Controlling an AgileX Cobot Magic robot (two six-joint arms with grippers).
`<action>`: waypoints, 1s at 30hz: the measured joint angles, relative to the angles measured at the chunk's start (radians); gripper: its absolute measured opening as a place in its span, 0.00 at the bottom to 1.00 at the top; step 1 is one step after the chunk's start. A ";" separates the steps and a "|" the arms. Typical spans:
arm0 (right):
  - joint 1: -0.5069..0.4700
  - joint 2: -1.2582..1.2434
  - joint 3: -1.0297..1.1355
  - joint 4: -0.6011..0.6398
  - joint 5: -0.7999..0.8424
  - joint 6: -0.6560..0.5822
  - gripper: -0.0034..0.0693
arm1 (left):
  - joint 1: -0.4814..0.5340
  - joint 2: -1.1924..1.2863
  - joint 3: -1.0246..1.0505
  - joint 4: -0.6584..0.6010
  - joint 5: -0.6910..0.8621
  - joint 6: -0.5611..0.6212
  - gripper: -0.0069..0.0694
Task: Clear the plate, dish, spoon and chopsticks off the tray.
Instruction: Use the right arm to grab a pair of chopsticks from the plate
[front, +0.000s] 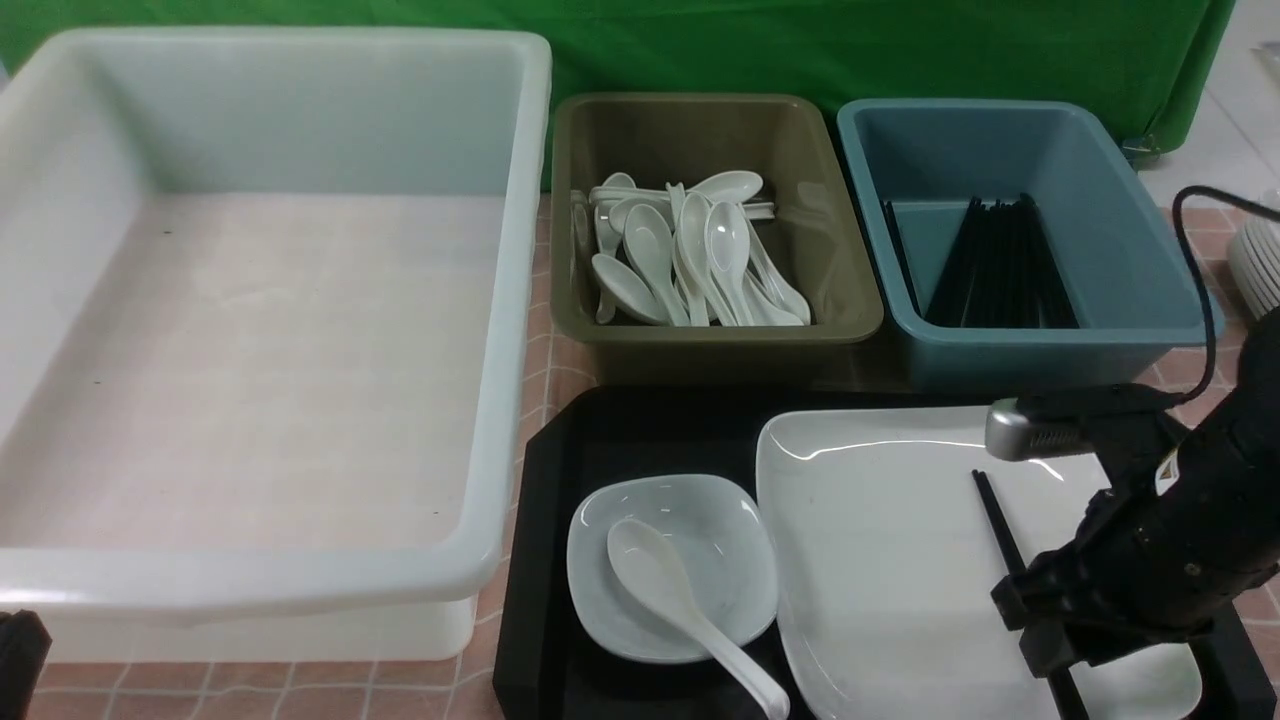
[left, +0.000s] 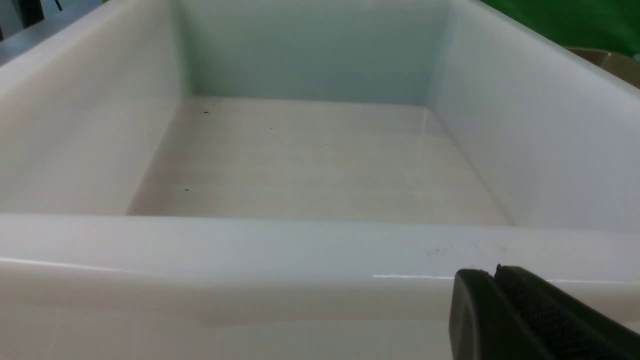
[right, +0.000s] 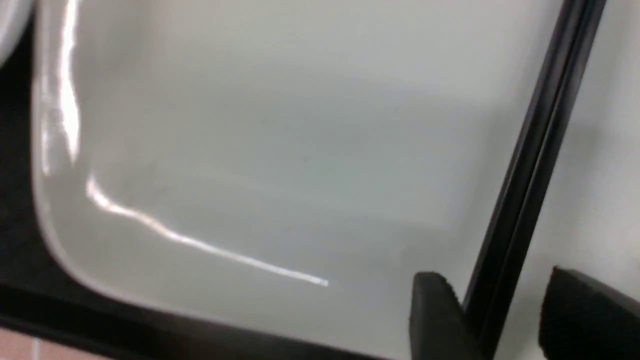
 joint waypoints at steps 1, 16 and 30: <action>0.000 0.020 0.000 -0.003 -0.016 0.000 0.53 | 0.000 0.000 0.000 0.000 0.000 0.000 0.12; 0.000 0.110 0.000 -0.011 -0.072 0.000 0.33 | 0.000 0.000 0.000 0.000 0.000 -0.001 0.12; 0.000 -0.008 -0.118 -0.013 0.118 -0.013 0.28 | 0.000 0.000 0.000 0.000 0.000 0.001 0.12</action>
